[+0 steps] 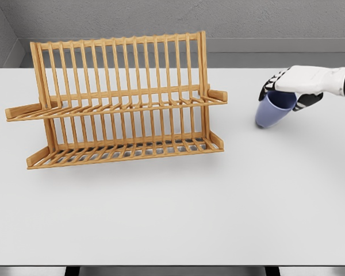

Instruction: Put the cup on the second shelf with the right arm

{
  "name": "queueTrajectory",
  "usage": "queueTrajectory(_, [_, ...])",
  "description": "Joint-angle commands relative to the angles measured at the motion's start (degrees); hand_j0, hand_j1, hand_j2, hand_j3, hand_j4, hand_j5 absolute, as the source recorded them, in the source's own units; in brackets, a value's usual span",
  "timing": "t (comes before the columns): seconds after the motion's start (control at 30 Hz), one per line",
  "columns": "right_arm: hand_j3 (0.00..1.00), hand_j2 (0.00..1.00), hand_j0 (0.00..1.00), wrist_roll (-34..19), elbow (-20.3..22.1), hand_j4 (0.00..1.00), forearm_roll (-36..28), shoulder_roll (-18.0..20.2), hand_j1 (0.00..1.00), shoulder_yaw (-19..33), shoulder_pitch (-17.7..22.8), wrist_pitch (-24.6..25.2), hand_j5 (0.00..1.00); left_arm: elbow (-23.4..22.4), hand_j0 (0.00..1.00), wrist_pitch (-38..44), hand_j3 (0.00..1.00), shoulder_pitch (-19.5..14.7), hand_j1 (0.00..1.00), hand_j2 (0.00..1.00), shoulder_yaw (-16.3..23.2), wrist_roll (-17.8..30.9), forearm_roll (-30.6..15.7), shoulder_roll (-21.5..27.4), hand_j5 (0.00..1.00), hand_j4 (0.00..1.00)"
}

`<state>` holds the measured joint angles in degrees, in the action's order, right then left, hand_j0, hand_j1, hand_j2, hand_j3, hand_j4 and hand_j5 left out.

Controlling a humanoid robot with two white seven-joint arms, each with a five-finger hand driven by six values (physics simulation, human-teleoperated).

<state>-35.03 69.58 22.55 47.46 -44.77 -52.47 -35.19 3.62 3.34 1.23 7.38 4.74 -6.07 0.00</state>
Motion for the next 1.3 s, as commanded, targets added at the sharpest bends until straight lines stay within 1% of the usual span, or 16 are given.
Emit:
queueTrajectory(0.0, [0.72, 0.72, 0.72, 0.03, 0.12, 0.72, -0.32, 0.09, 0.72, 0.91, 0.00, 0.19, 0.72, -0.01, 1.00, 0.00, 1.00, 0.00, 1.00, 1.00, 0.01, 0.01, 0.00, 0.00, 1.00, 1.00])
queueTrajectory(0.1, [0.72, 0.72, 0.72, 0.03, 0.12, 0.72, -0.32, 0.00, 0.72, 1.00, 0.00, 0.19, 0.72, -0.01, 1.00, 0.00, 1.00, 0.00, 1.00, 1.00, 0.01, 0.01, 0.00, 0.00, 1.00, 1.00])
queueTrajectory(0.17, [0.72, 0.72, 0.72, 0.03, 0.21, 0.72, -0.32, 0.09, 0.72, 2.14, 0.00, 0.19, 0.72, -0.01, 1.00, 0.00, 1.00, 0.00, 1.00, 1.00, 0.01, 0.01, 0.00, 0.00, 1.00, 1.00])
queueTrajectory(0.2, [0.71, 0.71, 0.71, 0.03, 1.09, 0.71, -0.41, 0.09, 0.71, 2.14, 0.00, 0.19, 0.71, -0.01, 1.00, 0.00, 1.00, 0.00, 1.00, 1.00, 0.01, 0.01, 0.00, 0.00, 1.00, 1.00])
queueTrajectory(0.3, [0.70, 0.70, 0.70, 0.03, 1.79, 0.70, -0.41, 0.09, 0.70, 2.23, -0.09, 0.19, 0.70, -0.01, 1.00, 0.00, 1.00, 0.00, 1.00, 1.00, 0.01, 0.01, 0.00, 0.00, 1.00, 1.00])
queueTrajectory(0.4, [0.70, 0.70, 0.70, 0.03, 3.81, 0.70, -0.41, 0.35, 0.70, 4.52, -0.09, 0.19, 0.70, -0.01, 1.00, 0.00, 1.00, 0.00, 1.00, 1.00, 0.01, 0.01, 0.00, 0.00, 1.00, 1.00])
queueTrajectory(0.63, [0.70, 0.70, 0.70, 0.03, 4.34, 0.70, -0.23, 0.44, 0.70, 6.19, -0.70, 0.19, 0.70, -0.10, 1.00, 0.00, 1.00, 0.00, 1.00, 1.00, 0.01, 0.01, 0.00, 0.00, 1.00, 1.00])
queueTrajectory(0.67, [0.70, 0.70, 0.70, 0.03, 4.43, 0.70, -0.32, 0.35, 0.70, 7.07, -0.70, 0.19, 0.70, -0.01, 1.00, 0.00, 1.00, 0.00, 1.00, 1.00, 0.01, 0.01, 0.00, 0.00, 1.00, 1.00])
queueTrajectory(0.73, [0.70, 0.70, 0.70, 0.03, 6.62, 0.70, -0.32, 0.62, 0.70, 7.15, -0.70, 0.19, 0.70, -0.01, 1.00, 0.00, 1.00, 0.00, 1.00, 1.00, 0.01, 0.01, 0.00, 0.00, 1.00, 1.00])
queueTrajectory(0.8, [0.70, 0.70, 0.70, 0.03, 6.89, 0.70, -0.32, 0.71, 0.70, 8.74, -0.70, 0.19, 0.70, -0.01, 1.00, 0.00, 1.00, 0.00, 1.00, 1.00, 0.01, 0.01, 0.00, 0.00, 1.00, 1.00])
queueTrajectory(0.87, [0.70, 0.70, 0.70, 0.03, 9.00, 0.70, -0.23, 1.15, 0.70, 9.44, -0.61, 0.19, 0.70, -0.01, 1.00, 0.00, 1.00, 0.00, 1.00, 1.00, 0.01, 0.01, 0.00, 0.00, 1.00, 1.00])
queueTrajectory(1.0, [0.70, 0.70, 0.70, 0.03, 10.05, 0.70, -0.23, 1.23, 0.70, 10.49, -0.61, 0.19, 0.70, -0.01, 1.00, 0.00, 1.00, 0.00, 1.00, 1.00, 0.01, 0.01, 0.00, 0.00, 1.00, 1.00])
queueTrajectory(1.03, [0.70, 0.70, 0.70, 0.03, 11.37, 0.70, -0.23, 1.23, 0.70, 10.58, -0.61, 0.19, 0.70, -0.01, 1.00, 0.00, 1.00, 0.00, 1.00, 1.00, 0.01, 0.01, 0.00, 0.00, 1.00, 1.00])
queueTrajectory(1.17, [0.70, 0.70, 0.70, 0.03, 13.92, 0.70, -0.23, 1.32, 0.70, 10.58, -0.70, 0.19, 0.70, -0.01, 1.00, 0.00, 1.00, 0.00, 1.00, 1.00, 0.01, 0.01, 0.00, 0.00, 1.00, 1.00])
queueTrajectory(1.23, [0.70, 0.70, 0.70, 0.03, 14.10, 0.70, -0.23, 1.32, 0.70, 11.81, -0.61, 0.19, 0.70, -0.01, 1.00, 0.00, 1.00, 0.00, 1.00, 1.00, 0.01, 0.01, 0.00, 0.00, 1.00, 1.00])
queueTrajectory(1.27, [0.70, 0.70, 0.70, 0.03, 15.50, 0.70, -0.23, 1.32, 0.70, 11.90, -0.61, 0.19, 0.70, -0.01, 1.00, 0.00, 1.00, 0.00, 1.00, 1.00, 0.01, 0.01, 0.00, 0.00, 1.00, 1.00])
